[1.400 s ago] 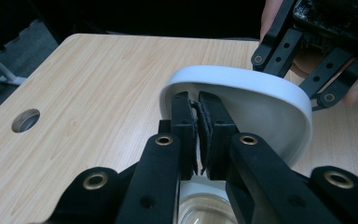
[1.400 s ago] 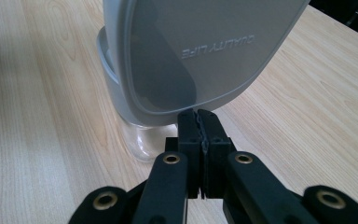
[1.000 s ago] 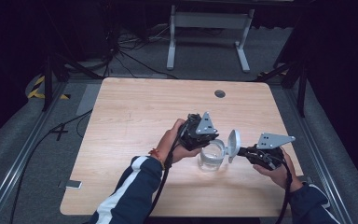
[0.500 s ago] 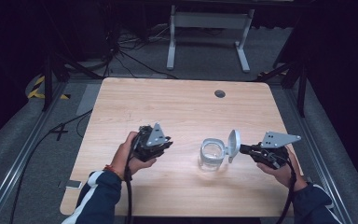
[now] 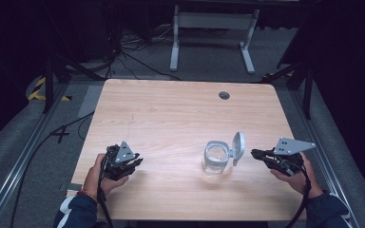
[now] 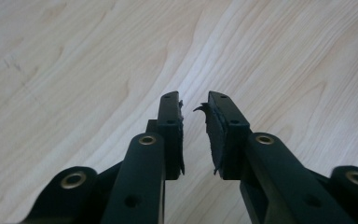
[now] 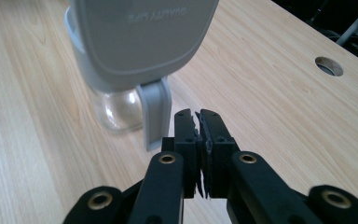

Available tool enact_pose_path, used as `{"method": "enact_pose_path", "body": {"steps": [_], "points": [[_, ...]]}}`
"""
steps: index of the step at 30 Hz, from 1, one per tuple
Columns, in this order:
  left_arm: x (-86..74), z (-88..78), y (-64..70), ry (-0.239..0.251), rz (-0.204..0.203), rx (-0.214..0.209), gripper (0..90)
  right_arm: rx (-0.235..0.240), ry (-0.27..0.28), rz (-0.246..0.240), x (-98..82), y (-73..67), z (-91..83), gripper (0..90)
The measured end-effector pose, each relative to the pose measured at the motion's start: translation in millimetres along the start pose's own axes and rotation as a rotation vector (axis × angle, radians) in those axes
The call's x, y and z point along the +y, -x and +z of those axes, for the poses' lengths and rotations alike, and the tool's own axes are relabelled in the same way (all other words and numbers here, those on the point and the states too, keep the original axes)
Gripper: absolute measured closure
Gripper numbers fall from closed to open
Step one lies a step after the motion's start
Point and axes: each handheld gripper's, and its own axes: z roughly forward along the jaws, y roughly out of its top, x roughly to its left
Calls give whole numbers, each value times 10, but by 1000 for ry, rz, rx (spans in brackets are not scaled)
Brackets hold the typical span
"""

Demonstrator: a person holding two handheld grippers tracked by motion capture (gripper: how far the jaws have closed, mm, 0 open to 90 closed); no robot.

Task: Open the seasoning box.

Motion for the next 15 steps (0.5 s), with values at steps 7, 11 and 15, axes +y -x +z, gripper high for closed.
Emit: {"method": "enact_pose_path", "body": {"steps": [7,11,15], "points": [[-204,2,-41,-21,-39,-2,651,-17,-34,3,-175,7,-57,834],[-293,22,-59,-32,-62,-11,578,-29,-62,29,-336,20,-48,782],[-344,44,-75,-33,-74,-40,509,-48,-92,75,-525,50,-50,668]]}}
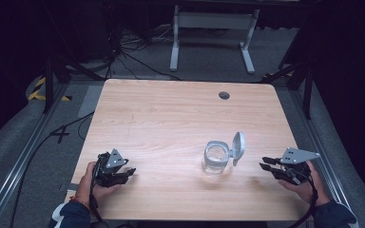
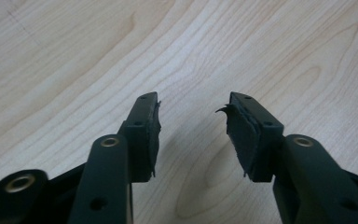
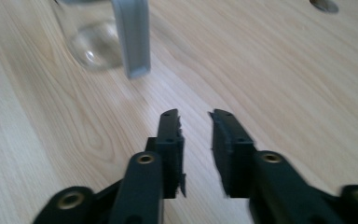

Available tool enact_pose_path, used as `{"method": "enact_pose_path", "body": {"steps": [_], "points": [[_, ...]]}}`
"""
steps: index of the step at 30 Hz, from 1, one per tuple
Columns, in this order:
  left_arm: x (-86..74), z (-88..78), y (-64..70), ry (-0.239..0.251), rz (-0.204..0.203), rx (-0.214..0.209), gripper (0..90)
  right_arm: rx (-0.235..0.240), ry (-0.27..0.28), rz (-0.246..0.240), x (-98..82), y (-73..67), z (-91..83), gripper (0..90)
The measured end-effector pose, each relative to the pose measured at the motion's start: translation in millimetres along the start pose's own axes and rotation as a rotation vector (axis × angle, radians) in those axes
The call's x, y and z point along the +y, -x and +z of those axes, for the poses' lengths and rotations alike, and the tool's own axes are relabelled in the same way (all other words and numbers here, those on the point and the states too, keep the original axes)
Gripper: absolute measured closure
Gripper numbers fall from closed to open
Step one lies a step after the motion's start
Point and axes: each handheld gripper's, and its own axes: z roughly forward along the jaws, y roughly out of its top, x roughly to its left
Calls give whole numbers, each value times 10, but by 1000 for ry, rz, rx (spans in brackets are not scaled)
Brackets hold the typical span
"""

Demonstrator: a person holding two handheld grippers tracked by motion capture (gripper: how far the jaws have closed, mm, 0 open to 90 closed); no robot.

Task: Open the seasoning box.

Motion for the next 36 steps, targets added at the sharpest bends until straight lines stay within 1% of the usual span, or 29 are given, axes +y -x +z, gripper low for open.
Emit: {"method": "enact_pose_path", "body": {"steps": [2,3,4,6,7,8,9,10,11,12,13,14,15,16,17,19,20,22,23,29,32,36], "points": [[-15,10,-5,-5,-12,-7,465,13,0,34,-88,30,-11,612],[-25,24,-2,-1,-22,-11,445,6,4,50,-151,49,-16,568],[-31,33,-1,-4,-21,-13,428,-8,0,67,-199,61,-19,552],[-45,54,-7,-11,-25,-19,391,3,-14,92,-293,86,-19,528],[-53,64,-12,-8,-26,-29,375,-3,-24,88,-348,93,-15,513],[-53,64,-12,-8,-26,-29,364,-3,-24,88,-348,93,-15,513],[-61,64,-17,-6,-30,-31,364,-14,-35,83,-388,94,-9,508],[-69,64,-18,-5,-42,-34,352,-21,-53,85,-436,98,-6,500],[-79,66,-28,-3,-47,-33,329,-25,-55,91,-473,103,-7,486],[-95,77,-45,12,-48,-27,296,-31,-49,97,-509,112,-9,469],[-117,83,-47,28,-73,-33,282,-32,-46,113,-542,117,-12,451],[-134,81,-51,34,-76,-30,275,-36,-45,122,-575,126,-11,426],[-146,87,-59,44,-67,-24,256,-46,-50,128,-607,137,-5,410],[-160,93,-56,49,-85,-17,233,-45,-47,141,-639,151,-3,407],[-162,98,-54,53,-88,-15,212,-30,-35,175,-677,172,-13,398],[-156,103,-59,49,-87,-4,191,-25,-16,199,-711,180,-15,373],[-151,104,-59,46,-76,-2,180,-17,-11,195,-727,183,-18,338],[-149,106,-59,46,-76,-1,176,-6,-7,191,-733,182,-15,313],[-150,113,-48,49,-96,-7,171,-8,-9,185,-730,174,-12,305],[-149,113,-50,47,-96,-7,166,-8,-10,186,-727,169,-9,300],[-146,106,-54,36,-98,-10,162,-8,-13,186,-722,168,-4,291],[-144,110,-55,38,-100,-5,153,-8,-13,186,-722,168,-3,290]]}}
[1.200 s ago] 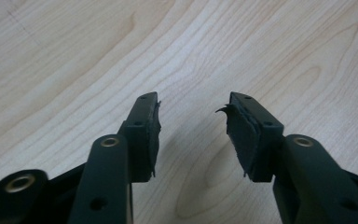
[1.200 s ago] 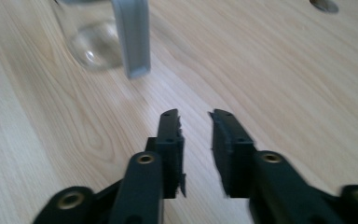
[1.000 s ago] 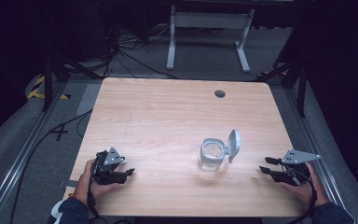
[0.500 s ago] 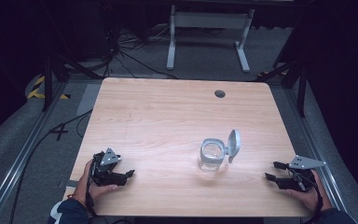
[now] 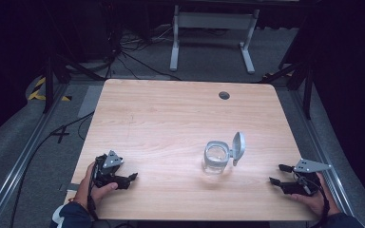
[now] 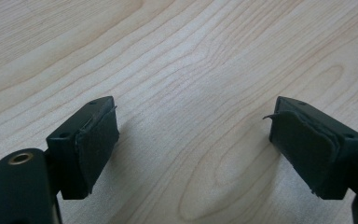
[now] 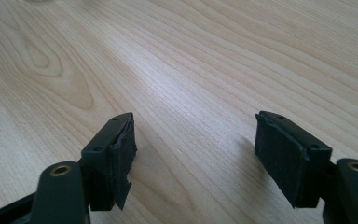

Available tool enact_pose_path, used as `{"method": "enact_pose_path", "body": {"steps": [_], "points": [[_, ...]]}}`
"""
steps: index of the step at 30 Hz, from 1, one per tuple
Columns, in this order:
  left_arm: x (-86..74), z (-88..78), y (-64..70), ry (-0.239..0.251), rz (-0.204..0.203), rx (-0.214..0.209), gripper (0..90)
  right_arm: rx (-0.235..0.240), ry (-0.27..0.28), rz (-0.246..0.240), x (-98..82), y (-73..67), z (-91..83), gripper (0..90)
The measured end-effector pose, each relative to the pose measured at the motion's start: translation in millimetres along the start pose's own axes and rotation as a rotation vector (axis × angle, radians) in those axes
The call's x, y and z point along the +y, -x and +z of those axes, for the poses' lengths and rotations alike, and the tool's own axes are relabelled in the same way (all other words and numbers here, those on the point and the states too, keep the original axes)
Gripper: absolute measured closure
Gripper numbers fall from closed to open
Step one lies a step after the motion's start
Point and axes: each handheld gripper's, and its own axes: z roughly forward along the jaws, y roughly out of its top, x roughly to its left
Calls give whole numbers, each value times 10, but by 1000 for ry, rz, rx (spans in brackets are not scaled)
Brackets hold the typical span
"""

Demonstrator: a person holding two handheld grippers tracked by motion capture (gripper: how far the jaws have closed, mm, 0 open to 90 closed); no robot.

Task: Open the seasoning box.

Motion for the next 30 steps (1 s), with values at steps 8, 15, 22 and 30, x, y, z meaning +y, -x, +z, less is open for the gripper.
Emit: {"method": "enact_pose_path", "body": {"steps": [8,15,22,30], "points": [[1,4,-1,-5,-5,9,133,1,1,1,5,1,6,285],[1,5,-1,-4,-5,8,133,0,0,2,6,-1,6,285],[5,12,-11,-2,0,10,123,0,0,0,8,2,9,282],[6,17,-8,-2,-9,10,113,0,0,0,7,1,9,282]]}}
